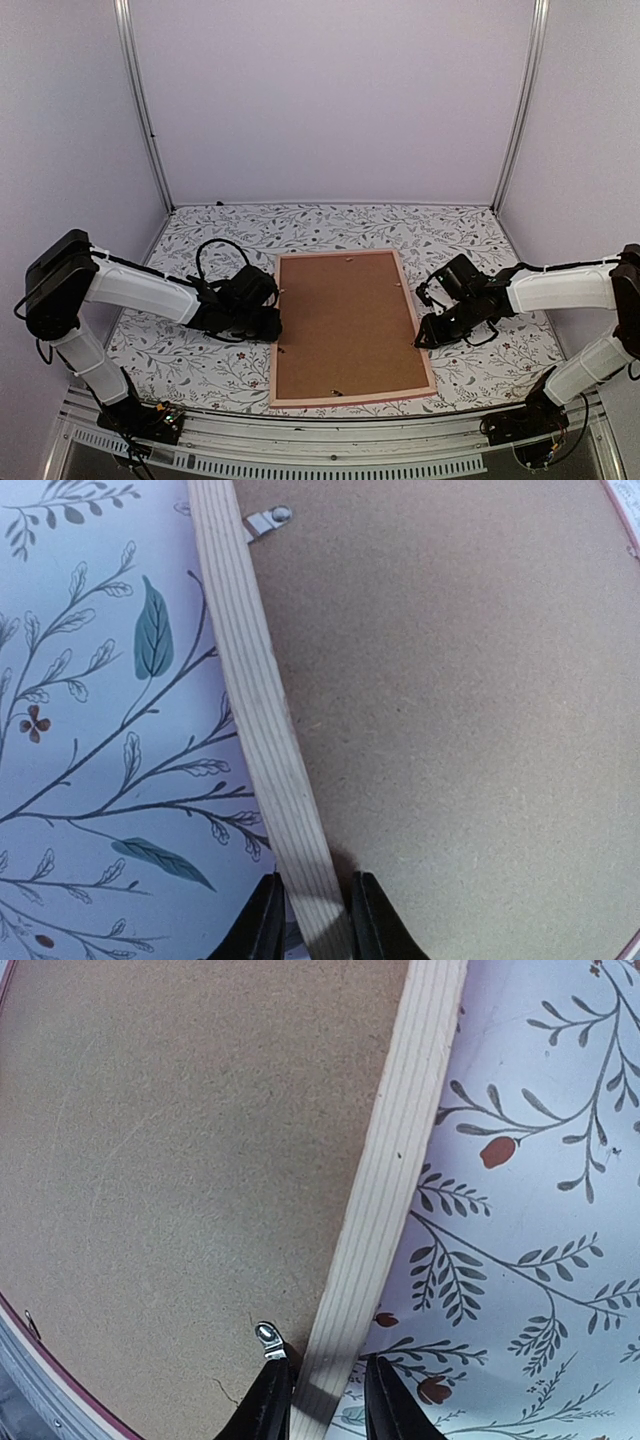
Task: Put the photo into the frame
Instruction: Press the fastener onto the backboard.
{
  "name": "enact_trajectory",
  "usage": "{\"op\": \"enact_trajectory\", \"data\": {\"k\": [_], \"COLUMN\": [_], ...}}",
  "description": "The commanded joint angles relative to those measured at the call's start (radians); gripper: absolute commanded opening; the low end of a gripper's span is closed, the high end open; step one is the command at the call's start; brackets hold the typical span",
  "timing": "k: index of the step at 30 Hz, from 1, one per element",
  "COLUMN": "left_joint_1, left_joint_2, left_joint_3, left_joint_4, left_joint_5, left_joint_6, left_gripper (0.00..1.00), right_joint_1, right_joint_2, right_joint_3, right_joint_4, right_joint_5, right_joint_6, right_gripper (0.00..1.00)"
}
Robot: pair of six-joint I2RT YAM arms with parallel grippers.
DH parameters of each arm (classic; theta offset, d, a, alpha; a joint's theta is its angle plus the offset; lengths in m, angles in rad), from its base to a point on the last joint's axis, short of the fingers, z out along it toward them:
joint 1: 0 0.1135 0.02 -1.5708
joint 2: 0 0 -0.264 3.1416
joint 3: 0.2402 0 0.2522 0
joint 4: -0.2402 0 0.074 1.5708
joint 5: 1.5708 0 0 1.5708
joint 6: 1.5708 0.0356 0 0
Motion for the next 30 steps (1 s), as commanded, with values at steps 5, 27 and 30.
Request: {"op": "enact_trajectory", "data": {"k": [5, 27, 30], "left_joint_1": [0.000, 0.001, 0.001], "left_joint_2": [0.014, 0.015, 0.014], "left_joint_3": [-0.021, -0.016, -0.016], "left_joint_4": [0.001, -0.003, -0.002], "left_joint_5": [0.031, 0.033, 0.033], "left_joint_6": [0.013, 0.015, 0.013], "left_gripper": [0.24, 0.24, 0.24], "right_joint_1": [0.013, 0.098, 0.113], "right_joint_2": [0.026, 0.031, 0.043], "right_joint_3": [0.024, -0.019, -0.013], "right_joint_4": [-0.031, -0.051, -0.058], "right_joint_5": [0.044, 0.258, 0.269], "right_joint_6": [0.025, 0.150, 0.162], "right_gripper": [0.27, 0.19, 0.19]}}
